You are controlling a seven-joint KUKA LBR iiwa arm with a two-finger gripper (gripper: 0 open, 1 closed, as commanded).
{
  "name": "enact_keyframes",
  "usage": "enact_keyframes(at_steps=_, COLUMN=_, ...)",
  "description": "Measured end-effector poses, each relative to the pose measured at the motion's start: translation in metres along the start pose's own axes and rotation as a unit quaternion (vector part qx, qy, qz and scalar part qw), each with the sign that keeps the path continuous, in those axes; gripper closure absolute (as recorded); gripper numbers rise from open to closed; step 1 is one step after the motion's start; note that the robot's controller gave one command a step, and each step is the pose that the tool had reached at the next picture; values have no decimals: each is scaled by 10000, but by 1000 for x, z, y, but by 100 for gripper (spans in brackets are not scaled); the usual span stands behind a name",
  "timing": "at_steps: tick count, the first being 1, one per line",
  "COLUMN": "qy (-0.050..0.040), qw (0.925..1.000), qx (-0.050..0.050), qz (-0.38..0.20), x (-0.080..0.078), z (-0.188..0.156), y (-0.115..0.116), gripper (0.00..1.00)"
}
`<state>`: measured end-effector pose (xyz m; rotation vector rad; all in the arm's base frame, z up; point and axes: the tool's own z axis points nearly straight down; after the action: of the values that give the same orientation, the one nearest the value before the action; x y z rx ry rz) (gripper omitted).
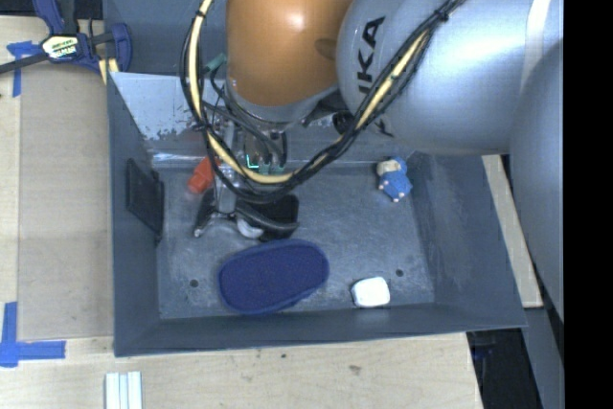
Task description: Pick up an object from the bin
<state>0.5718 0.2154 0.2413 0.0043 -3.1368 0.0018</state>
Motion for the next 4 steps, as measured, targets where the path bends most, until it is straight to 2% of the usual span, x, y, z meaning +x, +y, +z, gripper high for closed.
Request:
enact_keyframes(at_steps=1, qy=-141, qw=9997, qx=-44, qz=-170, x=10, z=149, y=-61, gripper=0)
enact_keyframes(at_steps=2, qy=-30, qw=9832, qx=-6, qz=-1824, x=-21, z=141, y=-67, gripper=0)
enact_keyframes(at_steps=3, qy=-33, qw=9901, qx=-11, qz=-1404, x=32, z=141, y=-34, gripper=0)
enact_keyframes(at_steps=4, qy=-29, qw=9466, qx=7, qz=-3224, x=-55, z=171, y=-86, gripper=0)
